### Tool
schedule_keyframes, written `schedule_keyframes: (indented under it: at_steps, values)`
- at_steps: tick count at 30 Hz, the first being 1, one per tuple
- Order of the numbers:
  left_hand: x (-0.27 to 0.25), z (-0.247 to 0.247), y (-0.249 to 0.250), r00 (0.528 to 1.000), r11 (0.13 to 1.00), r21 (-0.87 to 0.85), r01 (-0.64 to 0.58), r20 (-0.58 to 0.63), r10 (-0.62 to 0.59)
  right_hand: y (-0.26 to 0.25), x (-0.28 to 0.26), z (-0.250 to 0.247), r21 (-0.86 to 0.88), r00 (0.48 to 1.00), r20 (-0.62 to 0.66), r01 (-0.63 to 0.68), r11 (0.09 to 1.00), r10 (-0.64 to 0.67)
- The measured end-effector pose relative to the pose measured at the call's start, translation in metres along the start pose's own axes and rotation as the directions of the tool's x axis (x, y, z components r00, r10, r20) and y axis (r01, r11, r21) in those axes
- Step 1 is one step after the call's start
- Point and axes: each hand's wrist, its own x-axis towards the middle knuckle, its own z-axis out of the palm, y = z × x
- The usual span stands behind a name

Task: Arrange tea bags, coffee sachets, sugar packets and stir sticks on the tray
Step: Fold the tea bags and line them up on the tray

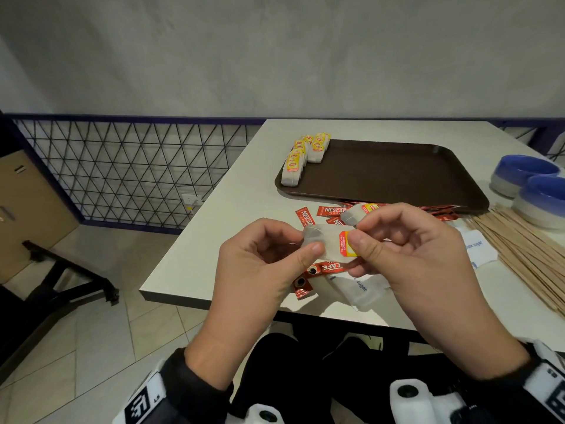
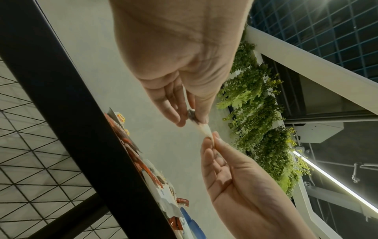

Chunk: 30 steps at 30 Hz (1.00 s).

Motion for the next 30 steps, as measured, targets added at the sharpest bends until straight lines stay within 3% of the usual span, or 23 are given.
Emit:
schedule_keyframes:
  at_steps: [7,20,30]
  values:
    - [0.002,-0.003,0.002,0.991,0.968,-0.218,0.124,0.070,-0.111,-0.002,-0.001,0.001,0.026,1.000,-0.013,0.006,1.000,-0.005]
    - [0.002,-0.010,0.006,0.994,0.996,-0.031,0.086,0.070,-0.084,0.000,0.001,0.003,0.026,0.998,0.010,-0.062,0.998,0.062]
    - [0.003,-0.011,0.001,0.992,0.992,0.104,0.066,0.105,-0.077,0.004,0.006,0.002,0.232,0.949,0.126,-0.312,0.922,0.289]
